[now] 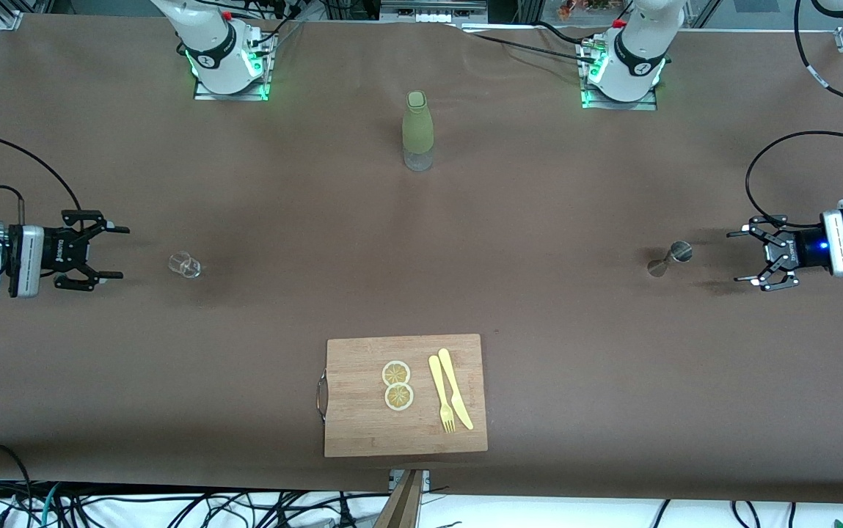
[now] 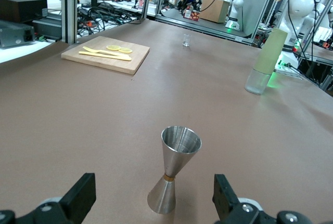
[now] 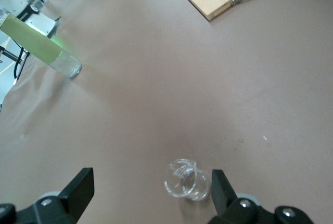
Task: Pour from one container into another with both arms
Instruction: 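Lower the right gripper toward the beaker while the left gripper approaches the jigger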
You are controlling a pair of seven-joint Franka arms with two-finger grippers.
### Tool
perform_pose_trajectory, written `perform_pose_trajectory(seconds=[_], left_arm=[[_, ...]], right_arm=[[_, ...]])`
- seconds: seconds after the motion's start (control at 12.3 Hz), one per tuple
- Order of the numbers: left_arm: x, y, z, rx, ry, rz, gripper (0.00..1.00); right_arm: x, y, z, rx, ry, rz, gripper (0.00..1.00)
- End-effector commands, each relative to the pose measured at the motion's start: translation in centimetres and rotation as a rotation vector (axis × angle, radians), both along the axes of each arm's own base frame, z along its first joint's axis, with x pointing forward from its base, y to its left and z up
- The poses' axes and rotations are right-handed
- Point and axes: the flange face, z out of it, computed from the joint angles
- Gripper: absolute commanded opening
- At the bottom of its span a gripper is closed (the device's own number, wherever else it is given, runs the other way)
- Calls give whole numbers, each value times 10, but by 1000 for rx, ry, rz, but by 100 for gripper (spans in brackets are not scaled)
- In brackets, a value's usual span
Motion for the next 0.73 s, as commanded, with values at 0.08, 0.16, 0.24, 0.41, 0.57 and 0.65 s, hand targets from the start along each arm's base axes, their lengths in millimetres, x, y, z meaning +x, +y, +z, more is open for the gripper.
perform_pose_trajectory(seconds=[0.08,0.16,0.24,0.41,0.57,0.65], left_arm=[[0,-2,-28,-62,-125,-6,99],[-2,-2,-34,-67,-134,-10,99],[-3,-6,-43,-80,-144,-13,99],[-5,-13,-60,-114,-161,-7,99],[-7,-18,-70,-128,-157,-6,99],[-5,-23,-73,-136,-174,-11,99]], right_arm=[[-4,-19,-59,174,-172,36,100],[-6,-20,-75,206,-219,49,100],[-7,-21,-87,235,-265,59,100],[-10,-24,-112,278,-323,56,100],[-14,-28,-137,308,-353,56,100],[-16,-28,-144,311,-359,61,100]])
